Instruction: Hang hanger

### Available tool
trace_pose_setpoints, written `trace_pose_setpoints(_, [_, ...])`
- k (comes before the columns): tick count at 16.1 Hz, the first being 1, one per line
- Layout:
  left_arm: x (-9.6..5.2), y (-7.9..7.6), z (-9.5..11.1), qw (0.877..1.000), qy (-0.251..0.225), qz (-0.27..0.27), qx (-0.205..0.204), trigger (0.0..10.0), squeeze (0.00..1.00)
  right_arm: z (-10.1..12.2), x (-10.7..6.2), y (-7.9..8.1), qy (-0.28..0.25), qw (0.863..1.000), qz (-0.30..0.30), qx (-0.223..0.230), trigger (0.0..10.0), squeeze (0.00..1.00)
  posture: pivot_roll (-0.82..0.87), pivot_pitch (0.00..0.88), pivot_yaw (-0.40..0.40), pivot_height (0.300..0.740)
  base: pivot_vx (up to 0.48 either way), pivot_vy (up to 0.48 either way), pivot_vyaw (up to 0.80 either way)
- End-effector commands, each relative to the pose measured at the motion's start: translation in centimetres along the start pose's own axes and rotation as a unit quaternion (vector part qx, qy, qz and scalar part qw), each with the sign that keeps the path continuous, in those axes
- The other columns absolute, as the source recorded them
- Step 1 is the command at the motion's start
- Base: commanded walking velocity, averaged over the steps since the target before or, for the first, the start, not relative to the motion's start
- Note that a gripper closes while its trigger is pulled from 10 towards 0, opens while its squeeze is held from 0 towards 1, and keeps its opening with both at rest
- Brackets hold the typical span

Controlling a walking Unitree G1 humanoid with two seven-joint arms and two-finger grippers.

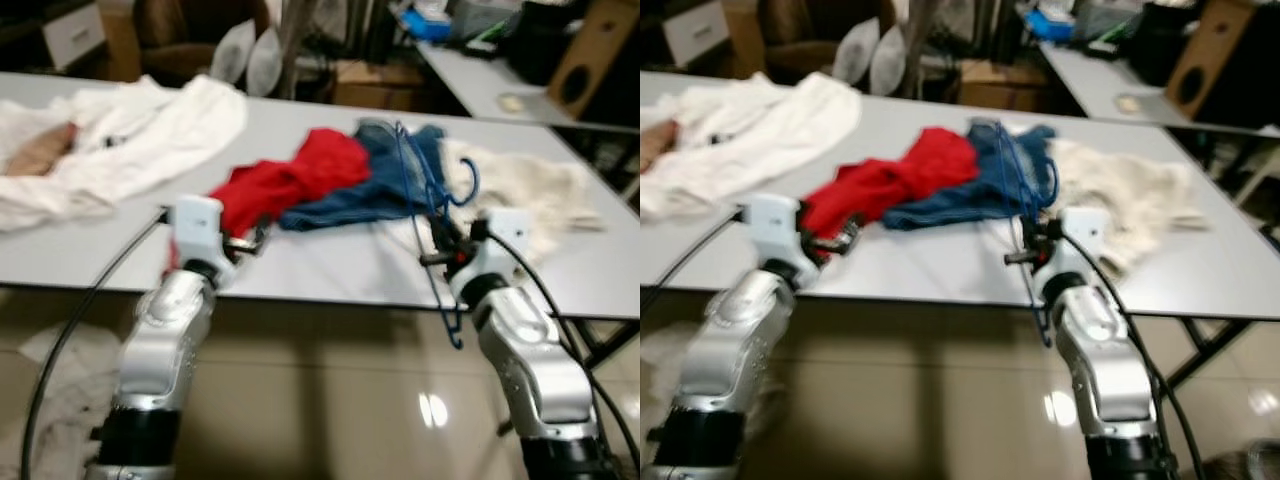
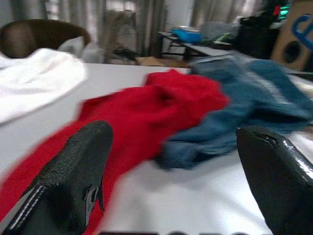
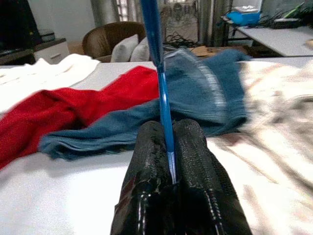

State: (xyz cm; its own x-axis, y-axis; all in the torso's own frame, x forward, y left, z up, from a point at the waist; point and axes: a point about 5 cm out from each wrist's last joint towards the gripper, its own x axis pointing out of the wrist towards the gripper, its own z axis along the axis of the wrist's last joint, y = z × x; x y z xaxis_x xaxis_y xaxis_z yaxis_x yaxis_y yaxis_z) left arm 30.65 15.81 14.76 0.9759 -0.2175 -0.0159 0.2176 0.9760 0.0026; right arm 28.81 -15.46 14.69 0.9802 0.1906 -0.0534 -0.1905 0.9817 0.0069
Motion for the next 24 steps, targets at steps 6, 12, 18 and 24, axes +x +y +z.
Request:
trace_pose_setpoints(6, [-0.5,0.6,-0.2,1.000,-0.006,-0.005,0.014,10.0,0.00,-0.8,-0.3,1.2,0.008,1.000,0.021,0.002,10.0,0.00,-0.06,0.000,-0.073,0.740,0.000,0.307,0.00])
trace_pose_setpoints(12, [-0.4,0.7,-0.4,1.000,-0.003,-0.006,0.016,10.0,0.00,-1.0,-0.2,1.4,0.009,1.000,0.024,0.014,10.0,0.00,-0.06,0.000,-0.075,0.740,0.000,0.480,0.00])
trace_pose_setpoints(18, [-0.5,0.6,-0.9,1.000,0.005,-0.008,0.014,10.0,0.00,-1.5,-0.2,1.5,0.024,0.999,0.026,0.037,10.0,0.00,-0.06,0.000,-0.078,0.740,0.000,0.464,-0.53])
trace_pose_setpoints(24, [-0.4,0.1,-1.2,1.000,0.008,-0.006,0.009,10.0,0.00,-1.4,-0.4,0.0,0.018,1.000,0.003,0.020,10.0,0.00,-0.07,0.000,-0.066,0.740,0.000,-0.240,-0.67])
